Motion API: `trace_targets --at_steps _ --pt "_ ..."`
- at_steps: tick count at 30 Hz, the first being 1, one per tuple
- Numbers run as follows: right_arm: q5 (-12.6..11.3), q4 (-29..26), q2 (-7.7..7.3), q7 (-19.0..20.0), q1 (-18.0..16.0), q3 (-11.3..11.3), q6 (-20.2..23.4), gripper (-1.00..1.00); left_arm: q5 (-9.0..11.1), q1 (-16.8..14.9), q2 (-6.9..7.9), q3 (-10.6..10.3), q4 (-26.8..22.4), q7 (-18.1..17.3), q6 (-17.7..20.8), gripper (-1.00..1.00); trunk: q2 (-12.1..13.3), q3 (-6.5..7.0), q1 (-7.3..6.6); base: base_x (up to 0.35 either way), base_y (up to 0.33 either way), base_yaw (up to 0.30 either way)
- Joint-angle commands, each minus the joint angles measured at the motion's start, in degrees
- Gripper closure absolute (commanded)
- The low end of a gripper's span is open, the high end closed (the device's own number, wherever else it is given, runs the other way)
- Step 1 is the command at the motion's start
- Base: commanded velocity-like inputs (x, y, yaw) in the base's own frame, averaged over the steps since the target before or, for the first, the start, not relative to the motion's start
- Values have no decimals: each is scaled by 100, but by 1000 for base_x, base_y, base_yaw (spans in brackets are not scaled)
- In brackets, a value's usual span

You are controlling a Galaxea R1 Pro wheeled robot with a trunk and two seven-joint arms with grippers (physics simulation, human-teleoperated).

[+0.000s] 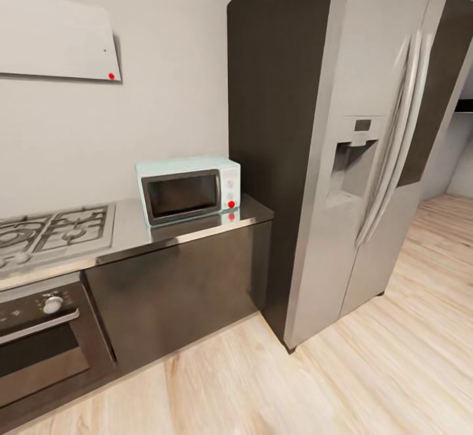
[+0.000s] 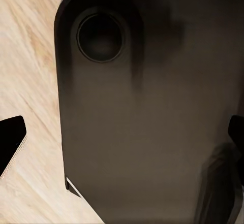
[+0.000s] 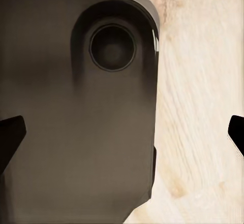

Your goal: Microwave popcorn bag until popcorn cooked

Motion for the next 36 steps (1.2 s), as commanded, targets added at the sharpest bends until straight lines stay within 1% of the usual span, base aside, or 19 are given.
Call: trace_targets --at_steps 1,11,16,32,36 --pt "0 2 1 -1 -1 2 -20 -100 14 0 -1 0 -4 6 -7 -100 -2 -4 3 316 0 0" --pt "-46 2 15 5 -1 -17 -5 -100 10 0 -1 0 -4 5 -11 -100 -2 -4 3 316 -1 0" --pt "-59 2 6 37 -1 -11 -7 -100 11 0 -1 0 -4 3 -7 -100 -2 -4 3 314 -91 0" --pt "-66 2 11 17 -1 -33 -1 -100 8 0 -1 0 -4 3 -12 -100 -2 -4 3 287 -207 1" --pt "-64 2 2 22 -1 -33 -10 -100 8 0 1 0 -4 4 -12 -100 -2 -4 3 240 -196 198"
